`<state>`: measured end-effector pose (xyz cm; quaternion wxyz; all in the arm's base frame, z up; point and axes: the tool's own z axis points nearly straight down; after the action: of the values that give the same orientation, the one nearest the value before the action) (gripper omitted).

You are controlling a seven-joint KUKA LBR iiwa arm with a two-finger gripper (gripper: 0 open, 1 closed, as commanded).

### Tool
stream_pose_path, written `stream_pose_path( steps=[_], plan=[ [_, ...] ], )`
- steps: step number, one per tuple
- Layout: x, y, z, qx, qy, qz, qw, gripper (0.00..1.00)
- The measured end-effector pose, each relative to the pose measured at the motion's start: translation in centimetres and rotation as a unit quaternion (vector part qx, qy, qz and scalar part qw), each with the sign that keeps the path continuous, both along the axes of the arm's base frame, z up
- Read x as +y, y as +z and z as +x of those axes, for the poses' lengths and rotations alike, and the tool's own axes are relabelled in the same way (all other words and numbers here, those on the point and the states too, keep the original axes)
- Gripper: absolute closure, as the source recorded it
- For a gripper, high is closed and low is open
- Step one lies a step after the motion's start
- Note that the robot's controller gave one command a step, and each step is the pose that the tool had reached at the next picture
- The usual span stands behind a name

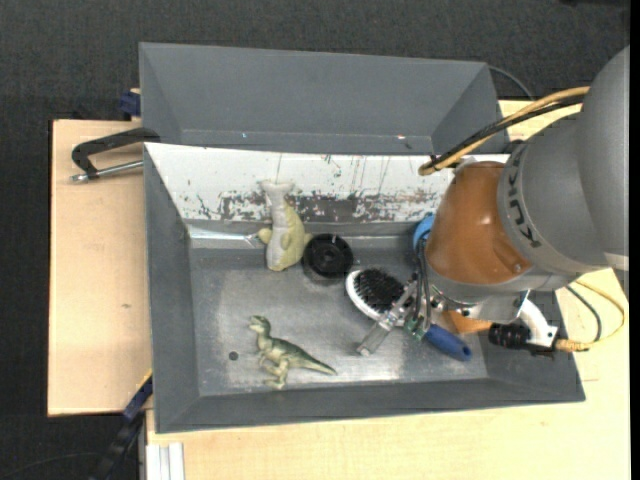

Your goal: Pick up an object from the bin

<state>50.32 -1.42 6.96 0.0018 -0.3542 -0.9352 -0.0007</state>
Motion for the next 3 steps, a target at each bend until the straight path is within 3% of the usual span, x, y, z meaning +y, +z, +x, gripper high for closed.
stream_pose_path(
  steps=[1, 2, 3],
  plan=[
    [0.1, 0.0, 0.1, -0.0012, 0.001, 0.0, 1.0, 0.0],
    [0.0, 0.0, 0.0, -0.001, 0.001, -0.001, 1.0, 1.0],
    [0.2, 1.5, 0.1, -0.0032, 0.001, -0.001, 1.0, 1.0]
  ],
)
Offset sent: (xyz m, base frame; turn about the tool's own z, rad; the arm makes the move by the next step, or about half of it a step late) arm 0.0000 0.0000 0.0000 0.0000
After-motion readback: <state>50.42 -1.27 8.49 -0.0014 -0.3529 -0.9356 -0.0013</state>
